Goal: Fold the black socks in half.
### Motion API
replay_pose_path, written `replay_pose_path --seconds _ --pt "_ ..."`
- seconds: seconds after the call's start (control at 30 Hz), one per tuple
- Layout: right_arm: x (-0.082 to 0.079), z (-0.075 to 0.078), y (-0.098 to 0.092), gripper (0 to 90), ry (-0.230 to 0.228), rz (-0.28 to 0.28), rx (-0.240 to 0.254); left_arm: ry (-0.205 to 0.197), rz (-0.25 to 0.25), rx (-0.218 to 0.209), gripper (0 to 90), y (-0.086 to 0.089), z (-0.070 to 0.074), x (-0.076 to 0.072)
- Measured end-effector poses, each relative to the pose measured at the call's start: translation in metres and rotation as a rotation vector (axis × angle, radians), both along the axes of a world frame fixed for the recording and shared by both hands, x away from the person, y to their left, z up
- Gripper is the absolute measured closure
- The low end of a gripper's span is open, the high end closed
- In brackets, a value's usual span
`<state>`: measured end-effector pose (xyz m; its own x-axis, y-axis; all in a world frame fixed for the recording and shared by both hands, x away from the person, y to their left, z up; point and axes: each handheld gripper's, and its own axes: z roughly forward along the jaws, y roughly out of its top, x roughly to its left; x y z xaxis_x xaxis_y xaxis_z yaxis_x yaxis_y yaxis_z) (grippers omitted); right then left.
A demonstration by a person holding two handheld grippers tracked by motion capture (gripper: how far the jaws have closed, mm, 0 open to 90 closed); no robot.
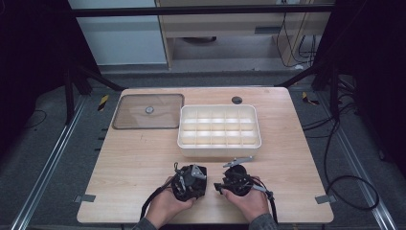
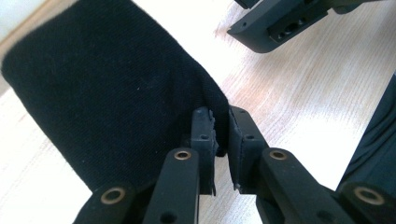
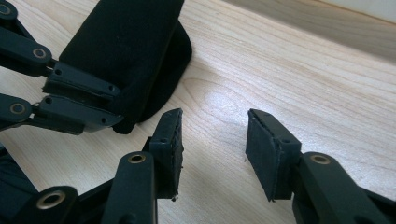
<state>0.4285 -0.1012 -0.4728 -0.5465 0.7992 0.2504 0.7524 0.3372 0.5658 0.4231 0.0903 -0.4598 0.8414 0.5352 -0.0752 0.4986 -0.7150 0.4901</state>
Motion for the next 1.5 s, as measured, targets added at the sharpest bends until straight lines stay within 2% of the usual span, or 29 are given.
replay_pose_path --seconds 0.23,0.33,0.57,1.17,1.5 --pt "0.001 0.002 0.0 55.4 -0.001 -0.007 0.002 -0.015 0.012 -0.016 76.8 -0.001 0.0 0.002" --pt "0.001 0.002 -0.001 55.4 -0.003 -0.005 0.005 -0.028 0.014 -0.015 72.5 0.0 0.001 0.002" --pt "0.001 0.002 -0.002 55.2 -0.002 -0.012 0.003 -0.043 0.014 -0.017 69.4 0.0 0.005 0.003" --pt "0.001 0.003 -0.005 54.7 -0.002 -0.021 0.005 -0.076 0.028 -0.029 65.4 0.006 0.021 0.006" --pt "0.001 0.003 -0.006 54.7 0.007 -0.028 0.009 -0.087 0.035 -0.049 64.6 0.008 0.031 0.009"
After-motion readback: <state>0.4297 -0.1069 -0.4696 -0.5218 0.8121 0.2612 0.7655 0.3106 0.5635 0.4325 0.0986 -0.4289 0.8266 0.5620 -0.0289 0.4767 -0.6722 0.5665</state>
